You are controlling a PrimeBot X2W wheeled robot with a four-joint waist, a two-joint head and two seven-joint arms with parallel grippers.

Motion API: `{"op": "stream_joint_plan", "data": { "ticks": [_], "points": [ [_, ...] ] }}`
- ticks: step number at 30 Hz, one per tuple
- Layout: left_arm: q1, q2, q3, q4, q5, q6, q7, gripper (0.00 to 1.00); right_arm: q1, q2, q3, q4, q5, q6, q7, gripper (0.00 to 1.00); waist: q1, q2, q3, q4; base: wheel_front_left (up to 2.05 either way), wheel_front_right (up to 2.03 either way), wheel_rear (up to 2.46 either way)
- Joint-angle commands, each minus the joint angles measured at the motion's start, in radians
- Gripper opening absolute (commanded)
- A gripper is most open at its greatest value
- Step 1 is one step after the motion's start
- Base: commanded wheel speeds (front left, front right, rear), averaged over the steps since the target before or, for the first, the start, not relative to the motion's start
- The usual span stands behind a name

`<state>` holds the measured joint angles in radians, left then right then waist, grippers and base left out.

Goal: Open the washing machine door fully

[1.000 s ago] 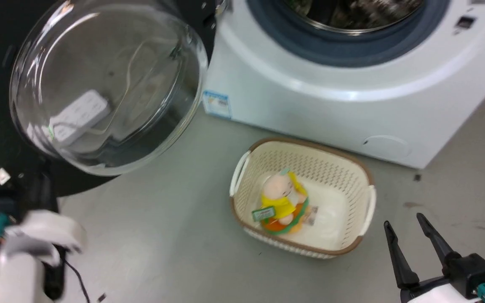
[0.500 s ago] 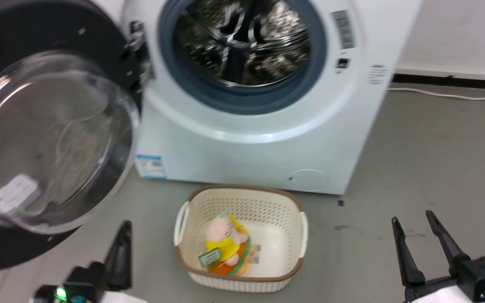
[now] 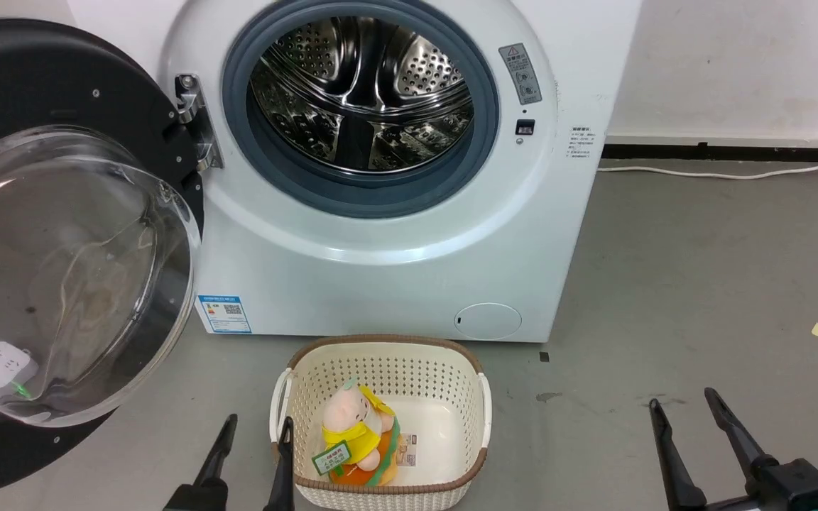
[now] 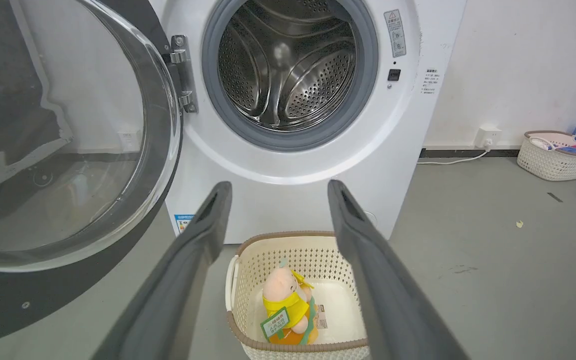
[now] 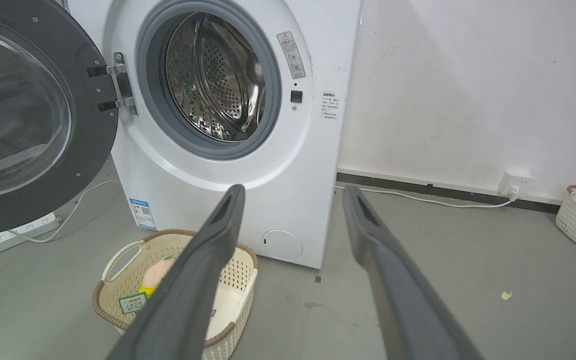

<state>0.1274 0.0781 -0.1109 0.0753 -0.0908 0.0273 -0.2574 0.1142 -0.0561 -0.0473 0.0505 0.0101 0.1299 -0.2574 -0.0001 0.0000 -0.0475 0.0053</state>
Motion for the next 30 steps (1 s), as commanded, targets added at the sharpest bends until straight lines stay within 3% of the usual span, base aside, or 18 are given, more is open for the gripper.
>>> {"op": "stream_joint_plan", "data": {
  "ticks": [1, 30],
  "points": [
    [0.012, -0.001, -0.001, 0.008, 0.005, 0.0, -0.004, 1.0, 0.006, 0.006, 0.003, 0.005, 0.009, 0.001, -0.004, 1.0, 0.0001, 0.0, -0.002, 0.002, 0.0, 0.0, 0.0],
    [-0.007, -0.018, 0.017, 0.02, 0.007, -0.009, -0.004, 1.0, 0.0, 0.006, 0.013, 0.017, 0.018, 0.001, -0.004, 1.0, 0.0001, 0.0, -0.009, 0.028, 0.0, 0.0, 0.0]
  ]
}}
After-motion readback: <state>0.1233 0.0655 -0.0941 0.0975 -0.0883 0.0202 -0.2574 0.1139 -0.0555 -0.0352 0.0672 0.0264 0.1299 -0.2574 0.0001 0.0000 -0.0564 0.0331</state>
